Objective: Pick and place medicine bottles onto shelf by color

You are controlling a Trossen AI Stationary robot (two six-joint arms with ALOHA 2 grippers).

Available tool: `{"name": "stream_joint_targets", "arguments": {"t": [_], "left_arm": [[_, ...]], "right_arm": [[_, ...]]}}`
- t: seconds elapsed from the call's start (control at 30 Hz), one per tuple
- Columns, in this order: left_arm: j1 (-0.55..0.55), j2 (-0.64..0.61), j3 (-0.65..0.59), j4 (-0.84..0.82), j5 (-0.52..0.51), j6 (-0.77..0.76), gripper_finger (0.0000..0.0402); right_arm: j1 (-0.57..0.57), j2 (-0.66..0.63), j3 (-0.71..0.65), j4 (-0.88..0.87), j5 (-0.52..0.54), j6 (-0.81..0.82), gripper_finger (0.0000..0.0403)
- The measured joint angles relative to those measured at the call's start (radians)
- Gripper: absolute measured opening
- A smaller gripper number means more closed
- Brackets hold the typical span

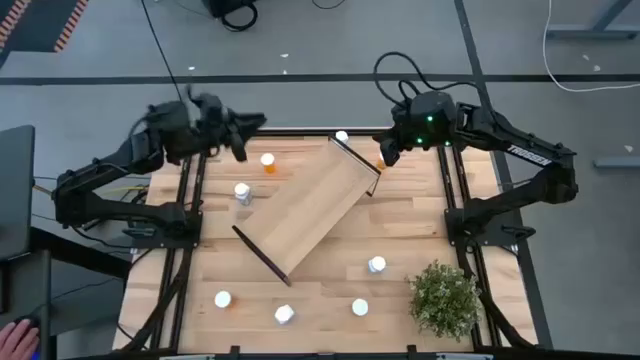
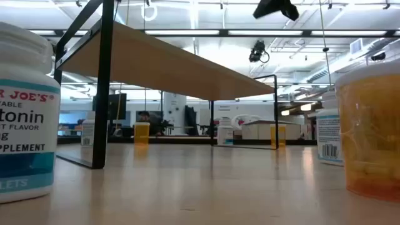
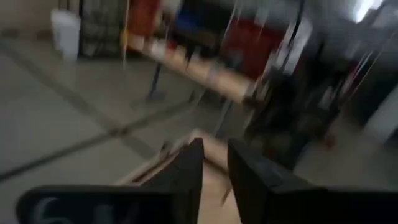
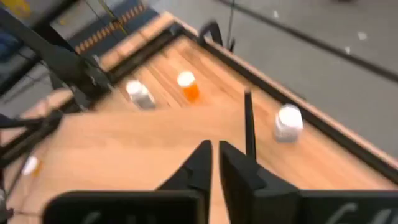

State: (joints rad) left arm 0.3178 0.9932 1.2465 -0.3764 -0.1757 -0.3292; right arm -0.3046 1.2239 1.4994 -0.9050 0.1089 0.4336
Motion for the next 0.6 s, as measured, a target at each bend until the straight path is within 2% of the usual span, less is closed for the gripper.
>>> {"name": "stream_joint_targets", "arguments": {"t": [0.1,0.3,0.43,0.6], "left_arm": [[0.013,0.006,0.000,-0.212,-0.024,-0.012,0.0133],[0.088,0.034,-0.001,-0.663,-0.089,-0.187,0.0226],[0.125,0.082,-0.001,-0.817,-0.085,-0.175,0.0281],[0.147,0.163,-0.001,-0.888,-0.083,-0.152,0.0341]], "right_arm": [[0.000,0.010,-0.001,-0.051,0.005,0.048,0.0099],[0.000,0.014,-0.001,-0.075,0.014,0.185,0.0222],[0.000,0.014,-0.001,-0.073,0.014,0.223,0.0284],[0.000,0.014,-0.001,-0.073,0.014,0.222,0.0328]]}}
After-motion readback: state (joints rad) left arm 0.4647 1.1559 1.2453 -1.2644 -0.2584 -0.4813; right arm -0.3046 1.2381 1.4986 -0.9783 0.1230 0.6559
